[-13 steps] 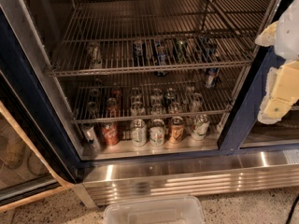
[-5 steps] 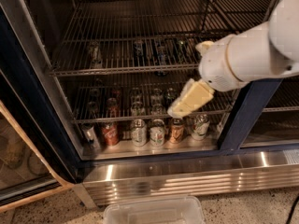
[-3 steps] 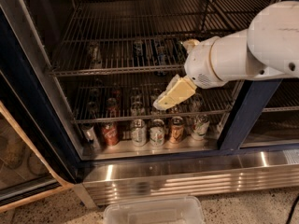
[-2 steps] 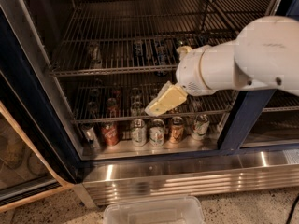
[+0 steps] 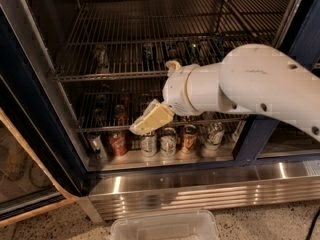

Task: Pick 7up can from middle shelf of fridge

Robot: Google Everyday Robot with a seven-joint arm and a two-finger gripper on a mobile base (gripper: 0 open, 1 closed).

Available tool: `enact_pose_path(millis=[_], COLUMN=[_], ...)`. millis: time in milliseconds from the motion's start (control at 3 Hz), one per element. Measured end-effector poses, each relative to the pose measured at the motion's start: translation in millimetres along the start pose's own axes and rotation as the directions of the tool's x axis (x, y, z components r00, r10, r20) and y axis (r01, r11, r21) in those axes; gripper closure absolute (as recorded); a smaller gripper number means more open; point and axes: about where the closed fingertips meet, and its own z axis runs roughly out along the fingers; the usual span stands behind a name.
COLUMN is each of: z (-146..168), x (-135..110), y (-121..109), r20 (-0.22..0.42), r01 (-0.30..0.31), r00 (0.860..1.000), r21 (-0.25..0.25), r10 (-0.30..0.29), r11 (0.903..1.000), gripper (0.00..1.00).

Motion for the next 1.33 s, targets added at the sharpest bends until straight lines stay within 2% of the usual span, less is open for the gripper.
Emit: enact_pose_path(millis=[333,667,1000,1333], z=[22,22,33,52], x=[-4,-4,-1,20], y=[13,13,27,38], r20=[0.039,0.039,0.081,0.157], r01=[-0.021,-0.021,-0.037,-0.104], r00=[0.999,0.999,0.996,0.983], r21=[-0.032,-0.032,-0.015,0.039], r10=[0.022,0.022,0.039,0.097], r11=[0.9993,0.9993,0.9992,0.9938], gripper=[0.00,0.00,0.00,0.00])
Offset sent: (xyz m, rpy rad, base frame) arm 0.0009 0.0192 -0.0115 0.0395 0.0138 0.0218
